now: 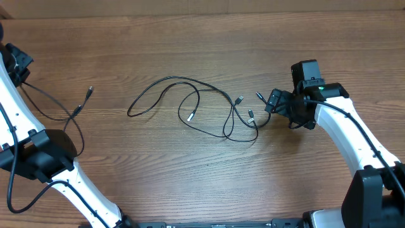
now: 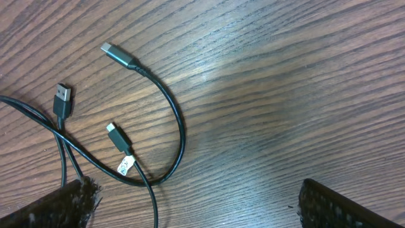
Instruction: Untangle cables
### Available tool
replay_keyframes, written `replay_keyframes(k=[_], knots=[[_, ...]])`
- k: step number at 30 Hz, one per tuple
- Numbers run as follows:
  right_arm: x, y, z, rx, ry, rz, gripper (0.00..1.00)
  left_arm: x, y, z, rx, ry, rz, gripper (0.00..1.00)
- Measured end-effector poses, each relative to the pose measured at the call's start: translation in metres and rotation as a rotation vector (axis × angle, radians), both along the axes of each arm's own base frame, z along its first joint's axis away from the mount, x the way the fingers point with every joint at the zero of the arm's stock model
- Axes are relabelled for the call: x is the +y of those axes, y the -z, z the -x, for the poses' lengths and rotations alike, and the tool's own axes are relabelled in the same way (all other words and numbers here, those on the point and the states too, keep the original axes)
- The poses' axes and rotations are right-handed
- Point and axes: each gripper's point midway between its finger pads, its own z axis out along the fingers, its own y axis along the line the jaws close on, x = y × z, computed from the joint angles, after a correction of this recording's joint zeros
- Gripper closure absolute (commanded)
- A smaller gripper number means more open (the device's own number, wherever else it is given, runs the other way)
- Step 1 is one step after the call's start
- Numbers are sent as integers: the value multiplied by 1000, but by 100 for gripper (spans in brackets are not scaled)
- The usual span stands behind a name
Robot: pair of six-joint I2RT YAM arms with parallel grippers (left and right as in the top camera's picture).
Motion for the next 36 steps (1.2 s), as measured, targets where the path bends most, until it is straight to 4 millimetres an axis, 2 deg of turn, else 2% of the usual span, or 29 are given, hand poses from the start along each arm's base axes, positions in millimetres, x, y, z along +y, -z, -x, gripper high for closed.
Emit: replay_keyframes(k=[4, 6, 8, 12, 20, 23, 26, 29, 36], knots=[[0, 0, 0, 0, 0, 0, 0, 4, -1, 3, 13, -11, -23, 35], [0, 0, 0, 0, 0, 0, 0, 5, -1, 3, 17, -10, -29, 27], [0, 0, 0, 0, 0, 0, 0, 5, -1, 4, 18, -13, -31, 24], [0, 0, 0, 0, 0, 0, 0, -1, 0, 0, -2, 2, 7, 24], [0, 0, 0, 0, 0, 0, 0, -39, 3, -22, -75, 114, 149, 20], [0, 0, 0, 0, 0, 0, 0, -63, 3, -34, -77, 204, 166, 19], [0, 0, 0, 0, 1, 0, 0, -98, 2, -48, -74, 337, 179, 14], [0, 0, 0, 0, 0, 0, 0, -147, 1, -64, -82, 538, 207, 0], [0, 0, 0, 0, 1, 0, 0, -253, 8, -82, -60, 939, 220, 0]])
